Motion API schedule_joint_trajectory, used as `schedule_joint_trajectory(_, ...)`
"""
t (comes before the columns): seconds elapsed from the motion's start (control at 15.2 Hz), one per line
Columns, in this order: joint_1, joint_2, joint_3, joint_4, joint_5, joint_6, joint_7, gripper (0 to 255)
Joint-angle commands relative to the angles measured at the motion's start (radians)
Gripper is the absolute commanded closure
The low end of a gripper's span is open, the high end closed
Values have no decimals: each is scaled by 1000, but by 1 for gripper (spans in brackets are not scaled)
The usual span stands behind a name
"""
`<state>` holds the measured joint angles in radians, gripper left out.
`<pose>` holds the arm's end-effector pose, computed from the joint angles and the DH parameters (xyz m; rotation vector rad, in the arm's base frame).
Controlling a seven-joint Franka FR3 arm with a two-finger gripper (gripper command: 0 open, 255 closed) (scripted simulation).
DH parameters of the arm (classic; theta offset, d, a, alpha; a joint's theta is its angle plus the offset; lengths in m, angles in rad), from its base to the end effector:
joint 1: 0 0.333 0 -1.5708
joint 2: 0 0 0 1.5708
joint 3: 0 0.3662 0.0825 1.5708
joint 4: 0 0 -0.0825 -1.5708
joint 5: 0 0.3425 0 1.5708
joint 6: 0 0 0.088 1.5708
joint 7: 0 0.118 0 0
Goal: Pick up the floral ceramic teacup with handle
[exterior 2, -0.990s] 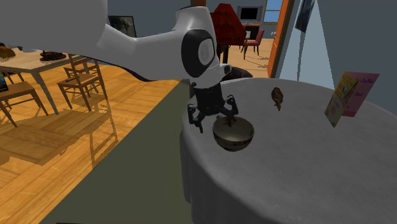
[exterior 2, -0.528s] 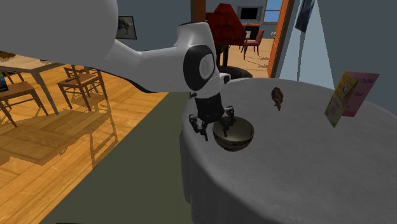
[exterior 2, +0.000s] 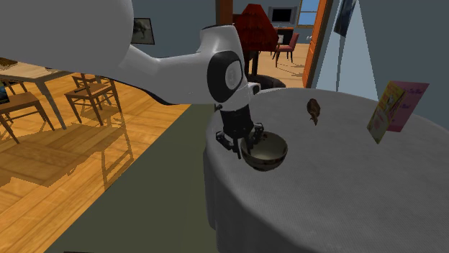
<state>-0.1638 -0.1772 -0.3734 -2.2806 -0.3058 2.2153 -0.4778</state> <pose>0.3825 -0.2515 0.4928 2.9209 0.1674 -0.0002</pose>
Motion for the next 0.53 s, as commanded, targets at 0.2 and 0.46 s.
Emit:
schedule_joint_trajectory(0.2, 1, -17, 4, 26, 2, -44, -5, 255)
schedule_joint_trajectory(0.46, 3, -36, 9, 62, 5, -99, -13, 255)
